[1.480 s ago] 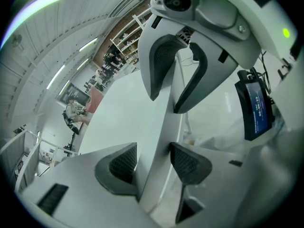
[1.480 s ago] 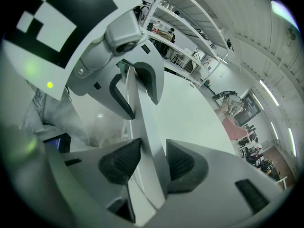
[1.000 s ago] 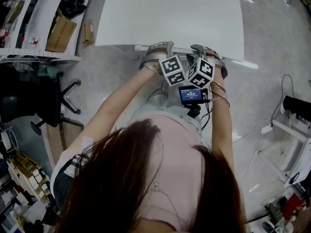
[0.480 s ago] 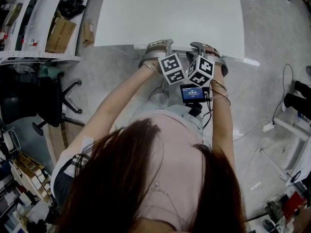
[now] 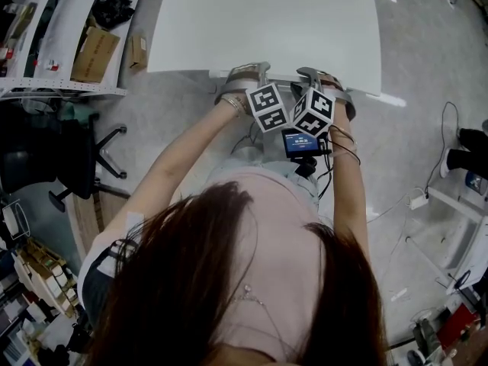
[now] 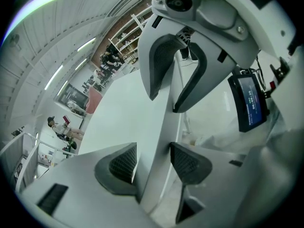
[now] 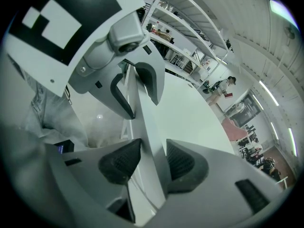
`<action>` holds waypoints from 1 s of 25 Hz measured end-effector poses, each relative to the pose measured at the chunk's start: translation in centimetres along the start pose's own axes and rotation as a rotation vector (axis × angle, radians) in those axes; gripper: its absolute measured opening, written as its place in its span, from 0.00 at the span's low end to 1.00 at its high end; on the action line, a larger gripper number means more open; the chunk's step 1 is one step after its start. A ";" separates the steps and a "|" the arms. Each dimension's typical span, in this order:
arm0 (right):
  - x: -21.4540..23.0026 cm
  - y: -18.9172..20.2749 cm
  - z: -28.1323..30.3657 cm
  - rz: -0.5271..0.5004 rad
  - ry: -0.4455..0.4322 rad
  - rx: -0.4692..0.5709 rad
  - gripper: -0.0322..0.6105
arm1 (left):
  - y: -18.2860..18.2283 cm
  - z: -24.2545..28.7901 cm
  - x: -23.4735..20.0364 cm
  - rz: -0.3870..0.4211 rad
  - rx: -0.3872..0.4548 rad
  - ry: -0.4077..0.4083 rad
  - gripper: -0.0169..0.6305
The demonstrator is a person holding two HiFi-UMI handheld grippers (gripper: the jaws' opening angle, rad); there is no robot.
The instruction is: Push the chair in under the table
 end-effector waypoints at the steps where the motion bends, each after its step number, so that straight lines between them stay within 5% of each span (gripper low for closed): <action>1: 0.0 0.2 -0.1 0.000 0.000 0.003 0.32 | -0.2 0.0 0.1 0.005 0.003 0.000 0.37; 15: -0.4 0.3 -2.0 0.075 0.046 0.026 0.32 | 0.1 -6.3 -1.3 -0.189 0.209 -0.016 0.34; 25: 1.1 1.0 -6.8 0.247 0.174 0.110 0.31 | 2.8 -13.6 -4.4 -0.734 0.421 0.012 0.29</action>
Point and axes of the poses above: the fingertips, and each gripper's own axes: z forward along the fingers, x to its right, y out of its underside, the point moved 4 cm from there along -z, backward along the fingers
